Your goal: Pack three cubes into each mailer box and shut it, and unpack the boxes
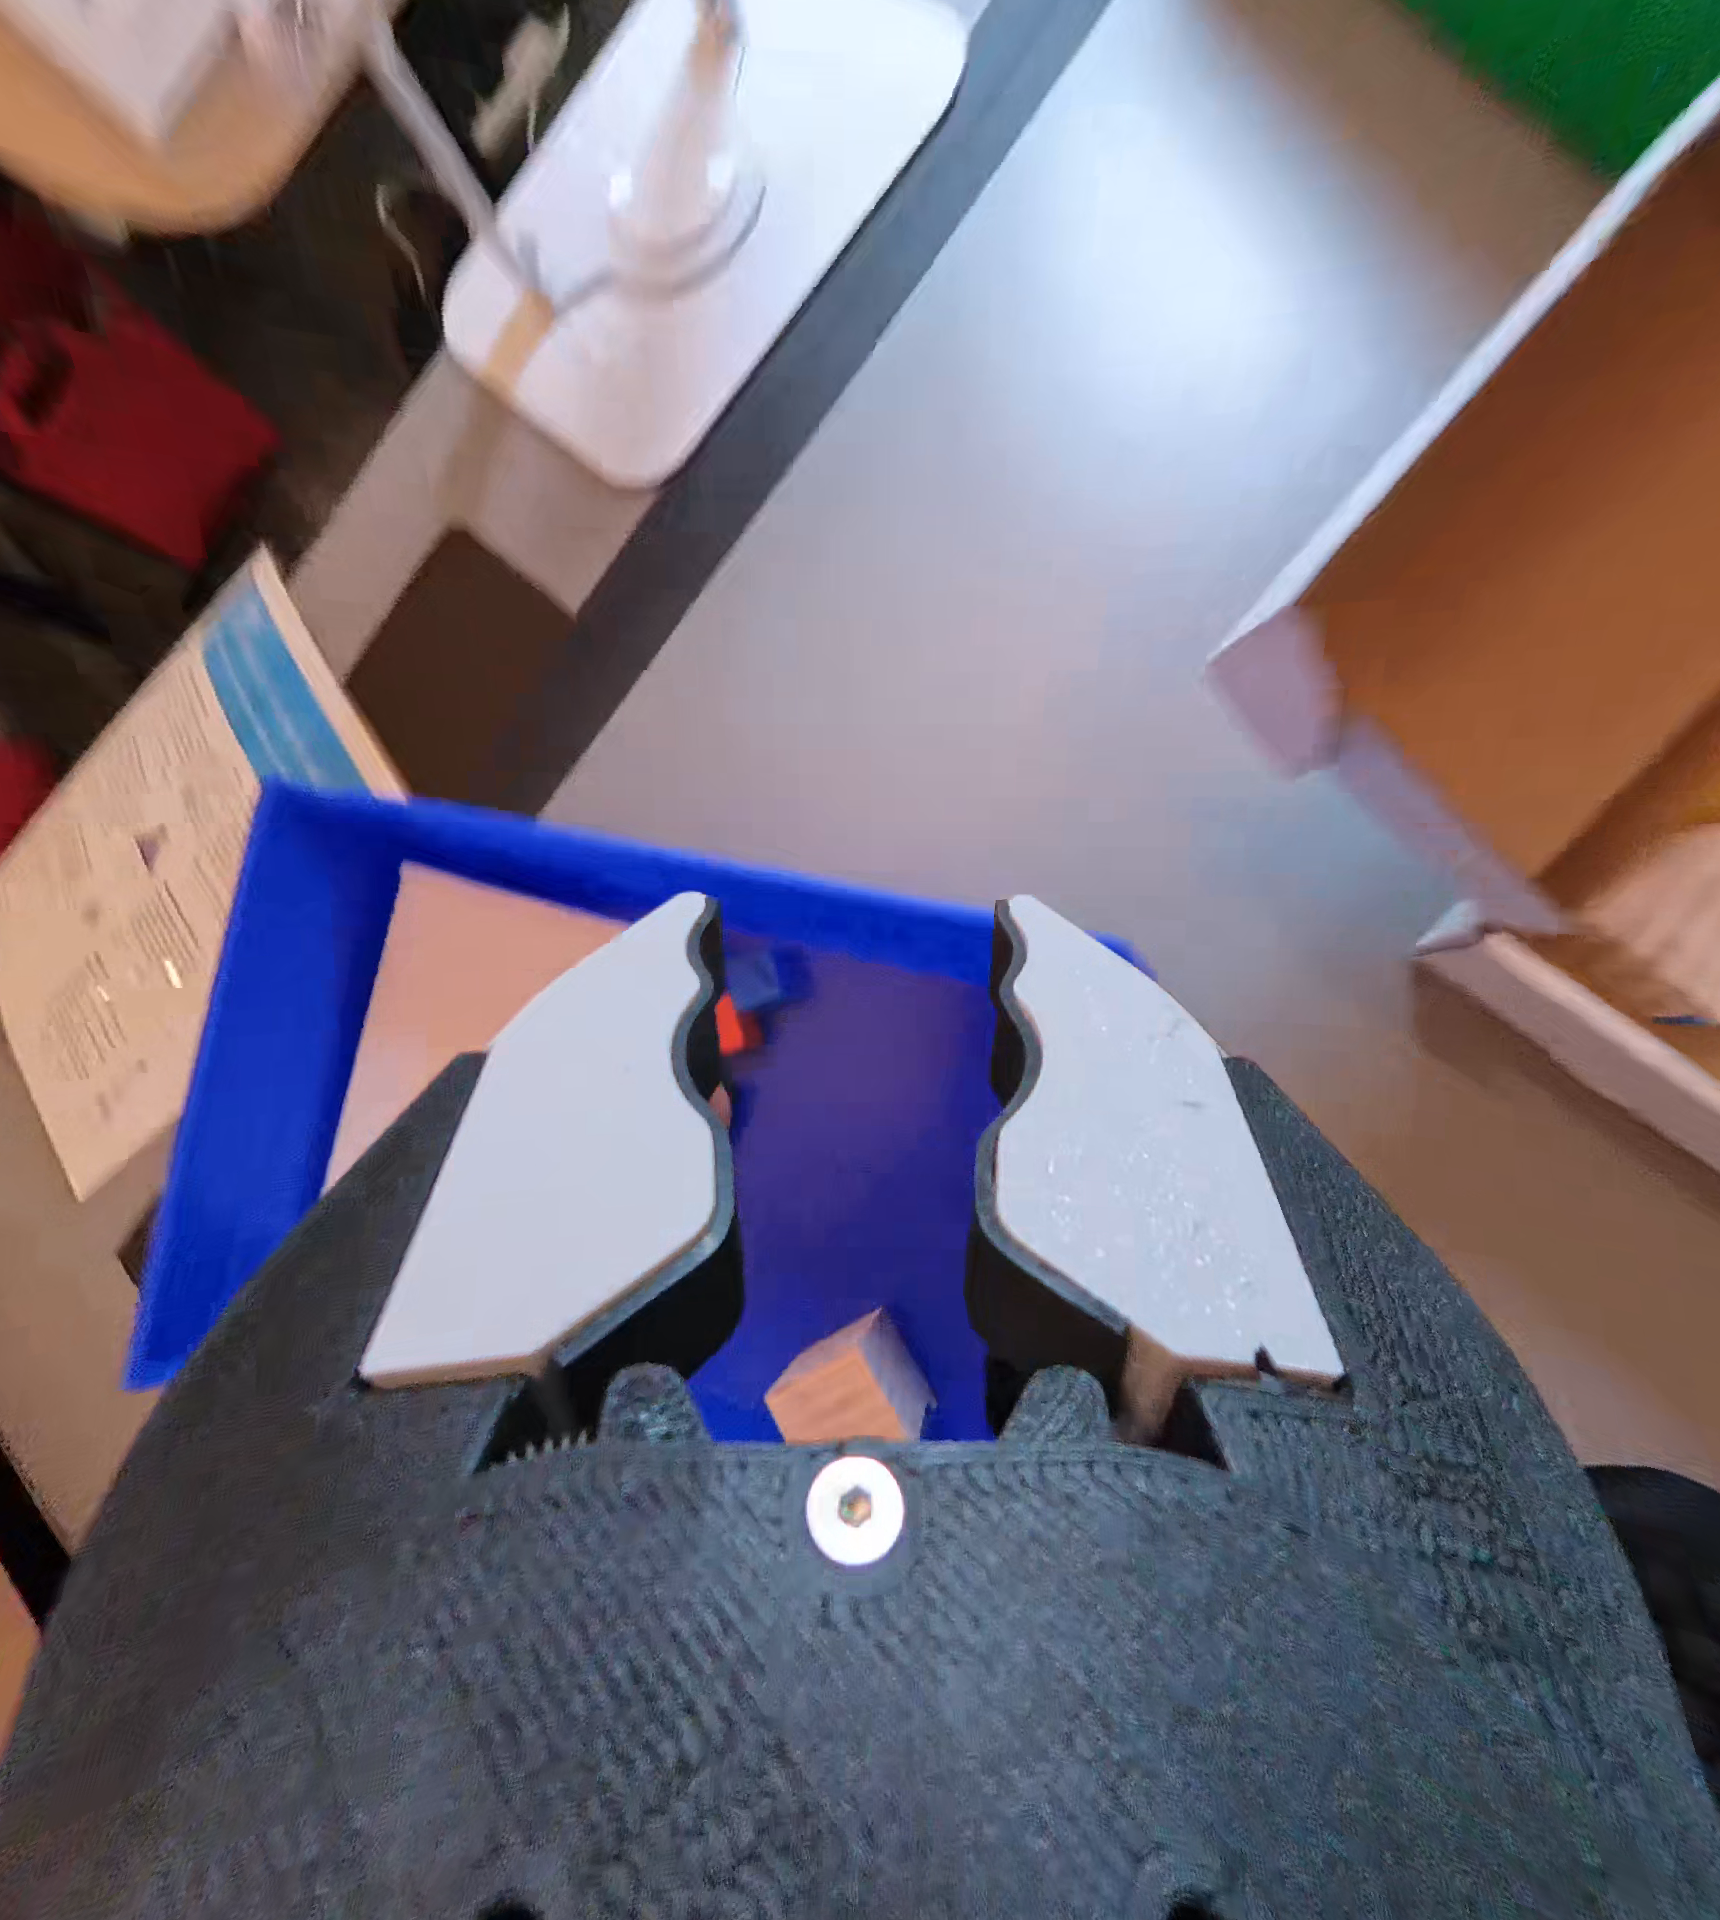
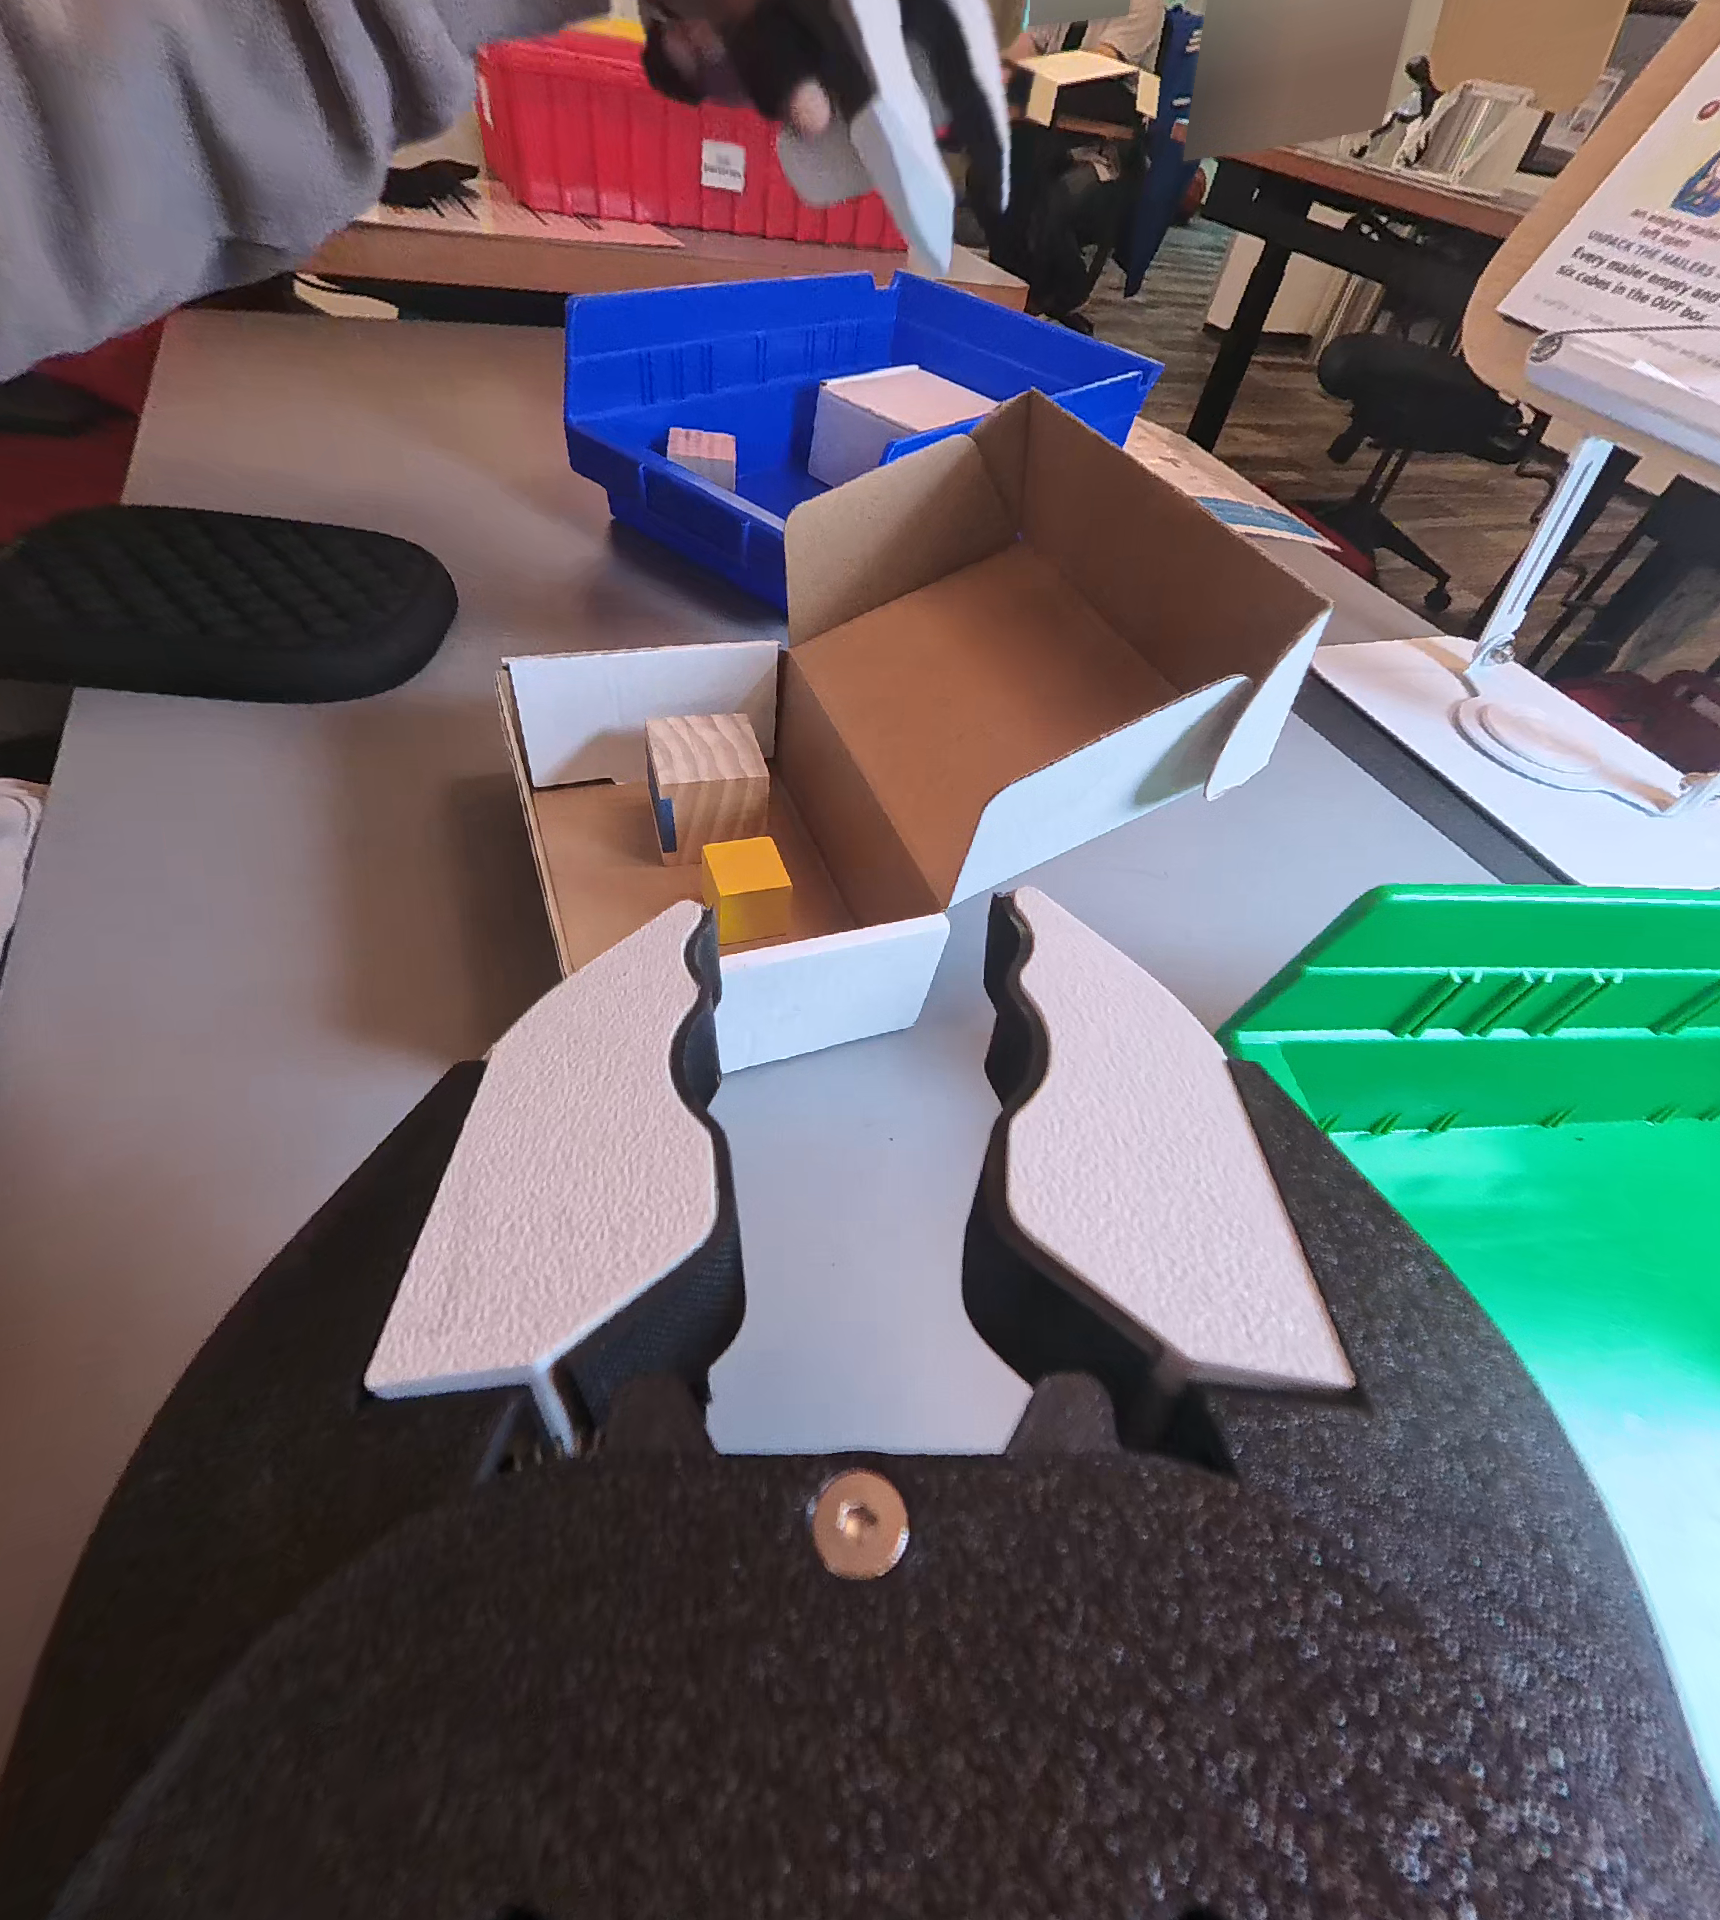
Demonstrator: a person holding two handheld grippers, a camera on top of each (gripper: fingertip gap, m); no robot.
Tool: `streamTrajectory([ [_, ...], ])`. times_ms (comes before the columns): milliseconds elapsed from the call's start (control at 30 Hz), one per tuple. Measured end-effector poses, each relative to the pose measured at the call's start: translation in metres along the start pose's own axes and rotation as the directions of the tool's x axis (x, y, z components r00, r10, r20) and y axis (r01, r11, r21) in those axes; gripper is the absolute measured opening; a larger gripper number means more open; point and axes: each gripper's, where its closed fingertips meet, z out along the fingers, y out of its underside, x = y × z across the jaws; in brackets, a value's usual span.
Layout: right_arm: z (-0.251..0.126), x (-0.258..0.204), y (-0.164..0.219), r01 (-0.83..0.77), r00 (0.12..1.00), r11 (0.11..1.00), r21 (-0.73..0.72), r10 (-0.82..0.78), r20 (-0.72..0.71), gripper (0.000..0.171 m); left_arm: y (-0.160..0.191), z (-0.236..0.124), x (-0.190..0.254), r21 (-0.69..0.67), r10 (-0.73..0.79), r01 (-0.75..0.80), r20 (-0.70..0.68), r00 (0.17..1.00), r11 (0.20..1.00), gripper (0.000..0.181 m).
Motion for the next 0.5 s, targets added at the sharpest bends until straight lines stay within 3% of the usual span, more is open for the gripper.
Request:
streamTrajectory([
  [33,0.000,0.000,-0.001,0.000,1.000,1.000,0.003,0.000,-0.001,0.049,0.017,0.011,-0.010,-0.041,-0.023,0.023,0.010,1.000,0.999,0.048],
  [233,0.001,0.003,0.002,-0.024,1.000,1.000,0.000,0.024,0.000,0.049,0.095,0.067,-0.044,-0.235,-0.067,0.079,0.056,0.996,0.969,0.044],
  [500,0.003,0.005,0.008,-0.031,1.000,0.999,-0.020,0.031,-0.003,0.049,0.119,0.102,-0.055,-0.342,-0.108,0.135,0.097,0.989,0.930,0.037],
])
